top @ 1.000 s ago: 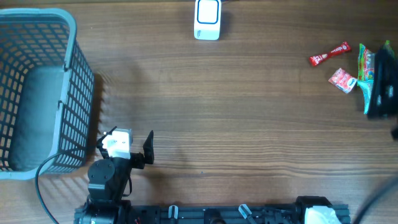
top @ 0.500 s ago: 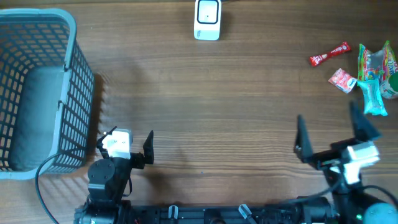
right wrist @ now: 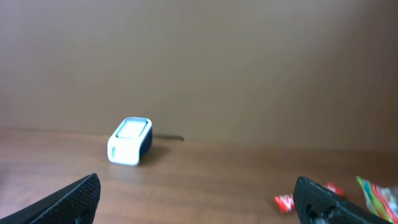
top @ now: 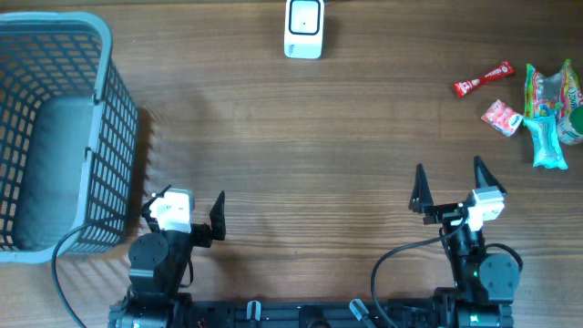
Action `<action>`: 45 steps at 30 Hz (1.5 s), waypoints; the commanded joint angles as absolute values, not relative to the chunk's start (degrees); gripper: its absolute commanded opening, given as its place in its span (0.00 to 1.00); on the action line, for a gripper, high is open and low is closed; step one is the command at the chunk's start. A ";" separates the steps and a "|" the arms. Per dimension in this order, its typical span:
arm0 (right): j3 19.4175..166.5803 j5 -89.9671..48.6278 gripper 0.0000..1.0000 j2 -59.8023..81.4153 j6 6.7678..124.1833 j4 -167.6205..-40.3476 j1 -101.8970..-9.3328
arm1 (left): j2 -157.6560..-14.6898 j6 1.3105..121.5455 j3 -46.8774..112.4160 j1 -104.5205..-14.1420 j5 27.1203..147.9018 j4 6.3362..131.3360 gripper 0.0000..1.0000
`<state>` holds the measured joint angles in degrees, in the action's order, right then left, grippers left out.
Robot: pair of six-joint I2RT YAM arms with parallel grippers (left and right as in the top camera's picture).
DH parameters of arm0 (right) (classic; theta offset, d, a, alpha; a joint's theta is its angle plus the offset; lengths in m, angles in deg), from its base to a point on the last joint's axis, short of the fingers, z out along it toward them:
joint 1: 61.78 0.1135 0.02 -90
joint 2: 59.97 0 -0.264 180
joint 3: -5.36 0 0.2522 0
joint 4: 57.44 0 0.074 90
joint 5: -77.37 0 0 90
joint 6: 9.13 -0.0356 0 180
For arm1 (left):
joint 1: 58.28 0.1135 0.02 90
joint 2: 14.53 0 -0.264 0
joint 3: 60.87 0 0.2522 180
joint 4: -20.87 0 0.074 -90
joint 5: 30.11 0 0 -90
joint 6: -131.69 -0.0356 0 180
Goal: Scan the item barcode
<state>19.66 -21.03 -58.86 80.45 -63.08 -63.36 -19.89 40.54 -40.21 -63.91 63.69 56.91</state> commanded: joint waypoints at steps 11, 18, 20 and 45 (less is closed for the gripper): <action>19.42 -17.71 1.00 -59.69 79.22 -71.03 -63.34 | -19.63 40.89 -40.47 -64.06 64.15 56.59 1.00; 19.42 -17.71 1.00 -59.69 79.22 -71.03 -63.34 | -19.63 40.89 -40.47 -64.06 64.15 56.59 1.00; 19.42 -17.71 1.00 -59.69 79.22 -71.03 -63.34 | -19.63 40.89 -40.47 -64.06 64.15 56.59 1.00; 19.42 -17.71 1.00 -59.69 79.25 -71.03 -63.34 | -14.73 40.67 -46.79 -62.40 64.78 38.86 1.00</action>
<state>19.48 -18.54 -59.08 80.01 -71.23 -63.36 -15.37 39.25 -46.37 -62.03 64.52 38.71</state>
